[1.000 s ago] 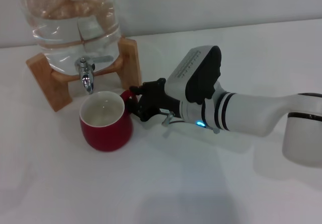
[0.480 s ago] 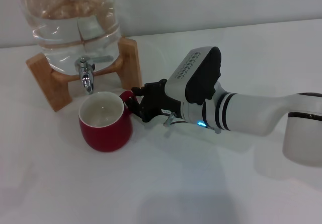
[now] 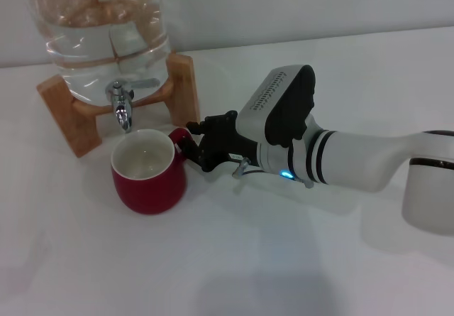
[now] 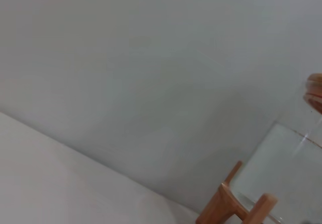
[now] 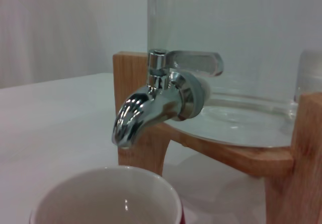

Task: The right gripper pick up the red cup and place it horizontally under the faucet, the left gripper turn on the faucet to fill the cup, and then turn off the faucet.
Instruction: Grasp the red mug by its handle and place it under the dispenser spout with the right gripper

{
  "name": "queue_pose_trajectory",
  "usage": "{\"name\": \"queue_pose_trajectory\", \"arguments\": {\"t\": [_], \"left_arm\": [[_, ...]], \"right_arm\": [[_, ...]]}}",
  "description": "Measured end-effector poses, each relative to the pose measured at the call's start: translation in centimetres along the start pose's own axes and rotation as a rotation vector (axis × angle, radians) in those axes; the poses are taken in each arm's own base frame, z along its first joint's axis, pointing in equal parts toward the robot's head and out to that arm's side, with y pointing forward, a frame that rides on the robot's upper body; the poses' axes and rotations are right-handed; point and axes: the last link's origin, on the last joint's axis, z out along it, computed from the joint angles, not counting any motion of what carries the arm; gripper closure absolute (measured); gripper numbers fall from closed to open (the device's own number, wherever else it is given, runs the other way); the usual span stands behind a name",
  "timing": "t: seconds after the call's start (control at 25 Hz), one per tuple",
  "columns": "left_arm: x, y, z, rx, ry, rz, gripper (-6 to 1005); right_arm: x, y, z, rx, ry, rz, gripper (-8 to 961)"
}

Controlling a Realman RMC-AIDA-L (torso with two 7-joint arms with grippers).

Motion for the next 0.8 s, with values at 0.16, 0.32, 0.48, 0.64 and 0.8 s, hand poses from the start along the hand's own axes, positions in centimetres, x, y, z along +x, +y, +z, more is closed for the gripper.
{"name": "queue_pose_trajectory", "arguments": {"t": [0.16,0.32,0.48,0.64,0.8], "left_arm": [[0.1,0.1,0.1,-0.005,0.001,0.001,123],[0.2,0.1,0.2,-0.008,0.000,-0.001,123],[0.3,0.1,0.2,-0.009,-0.001,0.000,123],[0.3,0.0,0.2,-0.008,-0.001,-0.001,123],[0.3,0.0,0.1,-0.006,-0.001,-0.001,123]], "right_arm": [[0.2,0.0,-0.2,0.000,0.003,0.008,615],[0.7,0.0,-0.5,0.000,0.012,0.020,613],[1.0,0.0,-0.6,0.000,0.013,0.021,612],[1.1,0.0,-0.8,-0.002,0.010,0.024,610],[1.3,-0.2,-1.1,-0.005,0.005,0.035,608]]}}
